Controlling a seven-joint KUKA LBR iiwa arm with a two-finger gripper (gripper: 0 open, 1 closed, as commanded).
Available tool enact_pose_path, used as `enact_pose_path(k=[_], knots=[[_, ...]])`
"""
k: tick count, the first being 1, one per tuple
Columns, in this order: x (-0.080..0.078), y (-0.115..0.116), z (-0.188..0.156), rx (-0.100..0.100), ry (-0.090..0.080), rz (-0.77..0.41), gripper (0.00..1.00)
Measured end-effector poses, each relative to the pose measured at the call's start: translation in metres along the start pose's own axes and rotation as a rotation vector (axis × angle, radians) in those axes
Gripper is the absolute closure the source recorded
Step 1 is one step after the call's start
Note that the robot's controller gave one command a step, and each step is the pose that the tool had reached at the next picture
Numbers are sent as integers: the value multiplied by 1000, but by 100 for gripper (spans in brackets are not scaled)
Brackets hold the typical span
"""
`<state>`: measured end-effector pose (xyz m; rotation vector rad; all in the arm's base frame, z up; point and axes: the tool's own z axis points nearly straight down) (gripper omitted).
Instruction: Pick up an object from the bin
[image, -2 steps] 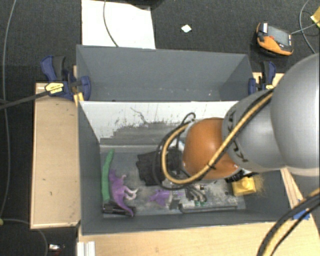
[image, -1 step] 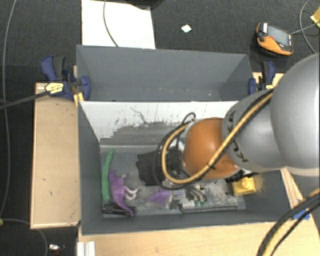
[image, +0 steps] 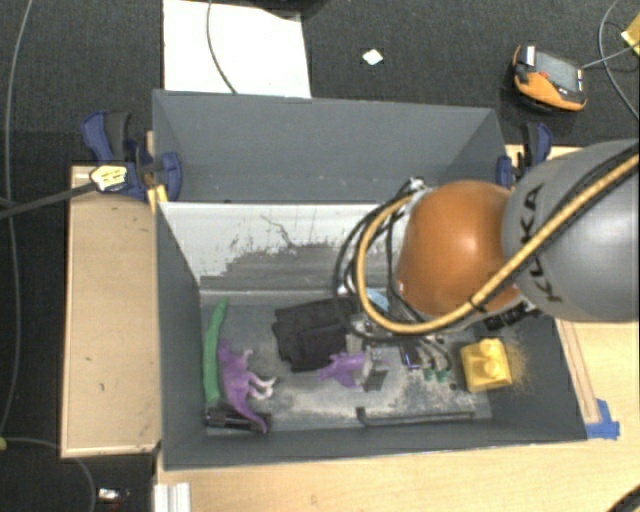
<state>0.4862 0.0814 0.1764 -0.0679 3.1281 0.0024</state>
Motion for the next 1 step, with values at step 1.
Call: enact_pose_path(k=[1], knots=[[-3, -3, -24, 0, 0, 10, 100]])
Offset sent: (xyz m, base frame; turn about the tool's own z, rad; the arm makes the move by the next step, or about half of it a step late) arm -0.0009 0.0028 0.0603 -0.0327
